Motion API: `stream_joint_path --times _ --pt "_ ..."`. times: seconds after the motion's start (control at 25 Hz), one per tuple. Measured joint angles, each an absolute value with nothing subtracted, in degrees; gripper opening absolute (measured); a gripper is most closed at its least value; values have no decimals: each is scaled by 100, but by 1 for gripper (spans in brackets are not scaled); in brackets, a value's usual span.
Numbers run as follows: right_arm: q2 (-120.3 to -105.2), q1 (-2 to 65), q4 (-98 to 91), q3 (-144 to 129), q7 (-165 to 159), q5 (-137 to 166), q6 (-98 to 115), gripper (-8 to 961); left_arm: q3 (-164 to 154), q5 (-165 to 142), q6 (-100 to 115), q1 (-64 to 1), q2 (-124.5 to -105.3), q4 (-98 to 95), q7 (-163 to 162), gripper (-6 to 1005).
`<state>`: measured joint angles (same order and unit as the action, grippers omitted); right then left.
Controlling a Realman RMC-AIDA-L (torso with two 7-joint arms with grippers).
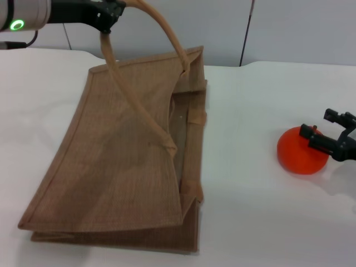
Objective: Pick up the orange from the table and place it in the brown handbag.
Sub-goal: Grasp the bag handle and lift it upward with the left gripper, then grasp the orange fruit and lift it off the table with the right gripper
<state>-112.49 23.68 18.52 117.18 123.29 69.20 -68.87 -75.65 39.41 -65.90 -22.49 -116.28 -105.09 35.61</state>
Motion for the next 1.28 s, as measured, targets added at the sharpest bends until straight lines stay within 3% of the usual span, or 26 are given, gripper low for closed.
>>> stream_joint_path --times 0.6,0.92,1.28 --pt "-11291 2422 1827 11647 12278 7335 -6336 878 -7594 3800 -6592 -2250 -11637 -10512 3586 124" --pt "-11427 2493 1775 11645 12269 7482 -6266 880 -7614 3778 -6595 -2250 -11637 -10512 3586 124" --pt "-11411 2525 1811 11629 12015 7635 -6478 871 -7616 3743 -6601 -2264 -11631 -10498 3586 124"
